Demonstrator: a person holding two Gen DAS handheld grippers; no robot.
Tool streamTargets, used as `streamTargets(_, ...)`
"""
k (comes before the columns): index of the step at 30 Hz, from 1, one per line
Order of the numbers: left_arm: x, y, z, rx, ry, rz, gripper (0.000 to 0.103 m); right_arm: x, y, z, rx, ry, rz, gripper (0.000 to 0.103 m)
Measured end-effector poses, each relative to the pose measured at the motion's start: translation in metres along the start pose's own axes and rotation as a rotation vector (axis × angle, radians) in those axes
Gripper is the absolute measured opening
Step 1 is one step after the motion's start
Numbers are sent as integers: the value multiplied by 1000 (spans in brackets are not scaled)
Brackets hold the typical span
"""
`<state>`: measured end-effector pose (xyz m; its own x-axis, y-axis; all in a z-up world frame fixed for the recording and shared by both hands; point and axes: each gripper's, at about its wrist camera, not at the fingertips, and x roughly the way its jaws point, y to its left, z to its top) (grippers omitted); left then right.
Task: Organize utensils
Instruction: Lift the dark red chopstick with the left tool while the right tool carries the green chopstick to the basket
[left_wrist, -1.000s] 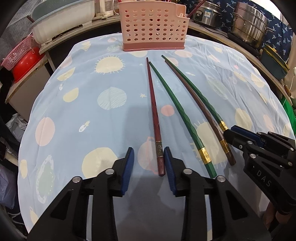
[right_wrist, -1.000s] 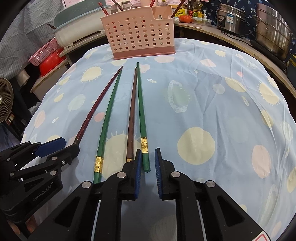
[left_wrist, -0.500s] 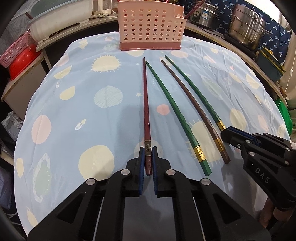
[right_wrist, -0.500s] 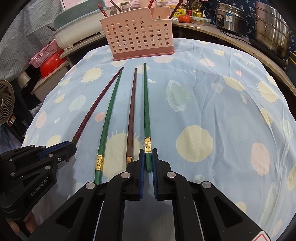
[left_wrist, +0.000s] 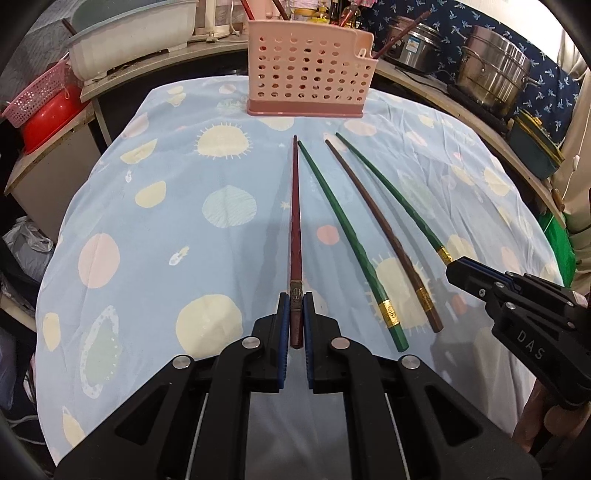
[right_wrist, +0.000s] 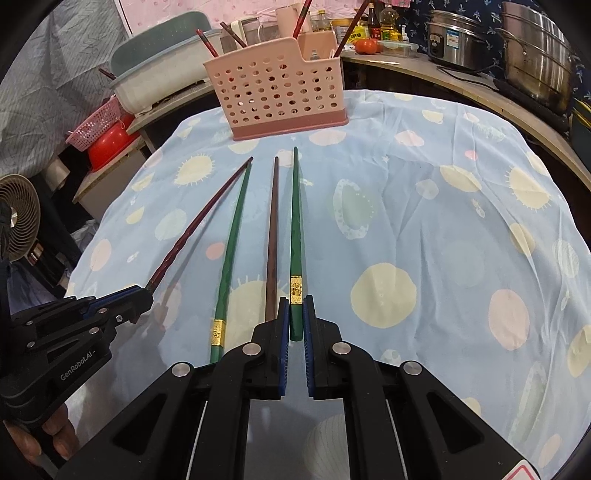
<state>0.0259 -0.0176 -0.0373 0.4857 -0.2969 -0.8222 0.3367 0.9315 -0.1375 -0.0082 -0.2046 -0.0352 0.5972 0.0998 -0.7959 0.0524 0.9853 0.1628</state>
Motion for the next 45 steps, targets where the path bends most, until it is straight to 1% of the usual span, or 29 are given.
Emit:
streamTargets(16, -47, 3, 32, -35, -112, -35, 7, -46, 3, 32, 16, -113, 54, 7)
streamTargets(22, -69, 3, 53, -40, -175, -52, 7, -63, 4, 50, 18, -162, 66, 7)
streamTargets(27, -85, 0, 73, -28, -226, -52, 7, -75, 4, 67, 20, -196, 82, 7)
streamTargets(40, -108, 0, 124, -21, -309, -36, 7, -101, 6, 115, -3, -301, 78, 7)
streamTargets(45, -116, -1, 146, -2, -344, -25, 7, -106, 3, 137, 0, -333, 77, 7)
